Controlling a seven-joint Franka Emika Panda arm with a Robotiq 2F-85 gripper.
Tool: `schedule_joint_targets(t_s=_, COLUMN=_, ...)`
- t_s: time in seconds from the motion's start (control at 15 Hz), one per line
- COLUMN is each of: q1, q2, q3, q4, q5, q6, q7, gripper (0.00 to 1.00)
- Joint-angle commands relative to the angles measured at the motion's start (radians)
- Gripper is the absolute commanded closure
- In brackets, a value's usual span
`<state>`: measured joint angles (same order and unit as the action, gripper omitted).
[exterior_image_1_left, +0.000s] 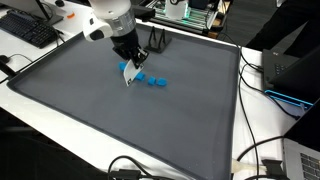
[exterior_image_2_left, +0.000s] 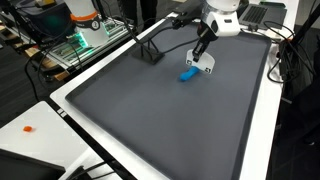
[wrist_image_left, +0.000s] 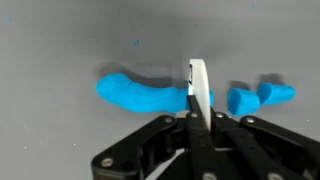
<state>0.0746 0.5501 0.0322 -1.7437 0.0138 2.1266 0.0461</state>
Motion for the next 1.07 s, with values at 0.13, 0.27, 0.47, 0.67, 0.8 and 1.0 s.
schedule_joint_targets(t_s=0.13, q1=-0.006, q2=0.019, q3=0.001, q4=-0.039, q5=-0.012, q6=0.059, q7=-0.03, gripper=0.99)
schedule_joint_targets(t_s=0.27, q1=-0.006, q2=0.023, q3=0.002, q4=-0.041, q5=-0.011, q6=0.06, q7=-0.035, gripper=0.99)
schedule_joint_targets(t_s=0.47, q1=-0.007, q2=0.032, q3=0.004, q4=-0.039, q5=-0.009, q6=0.058, q7=-0.041, gripper=0.99)
schedule_joint_targets(t_s=0.67, q1=-0.007, q2=0.043, q3=0.01, q4=-0.031, q5=0.0, q6=0.043, q7=-0.048, gripper=0.99)
schedule_joint_targets(t_s=0.8, q1=-0.007, q2=0.043, q3=0.02, q4=-0.027, q5=0.011, q6=0.04, q7=-0.055, gripper=0.99)
schedule_joint_targets(t_s=1.0, q1=-0.006, q2=0.04, q3=0.027, q4=-0.024, q5=0.016, q6=0.034, q7=-0.059, gripper=0.99)
